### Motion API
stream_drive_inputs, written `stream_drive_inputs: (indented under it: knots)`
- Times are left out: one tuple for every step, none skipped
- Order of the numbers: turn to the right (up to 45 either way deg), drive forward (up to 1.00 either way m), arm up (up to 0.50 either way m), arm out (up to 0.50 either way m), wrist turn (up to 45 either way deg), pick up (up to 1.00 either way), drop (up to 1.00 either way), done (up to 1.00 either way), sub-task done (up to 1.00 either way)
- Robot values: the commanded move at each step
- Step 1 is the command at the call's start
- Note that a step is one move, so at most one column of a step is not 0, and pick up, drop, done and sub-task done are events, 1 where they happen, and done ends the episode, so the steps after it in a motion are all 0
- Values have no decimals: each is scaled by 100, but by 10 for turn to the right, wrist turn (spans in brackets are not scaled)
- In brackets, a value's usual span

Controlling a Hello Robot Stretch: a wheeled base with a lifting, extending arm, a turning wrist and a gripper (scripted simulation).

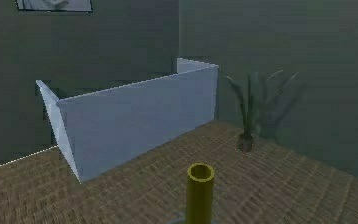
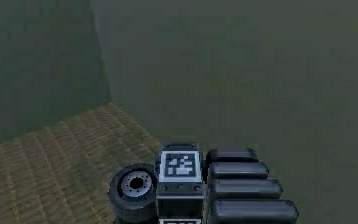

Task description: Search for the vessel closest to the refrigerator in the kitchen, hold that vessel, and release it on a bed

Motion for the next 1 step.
stream_drive_inputs:
  knots:
    - [0,100,0,0,0,0,0,0,0]
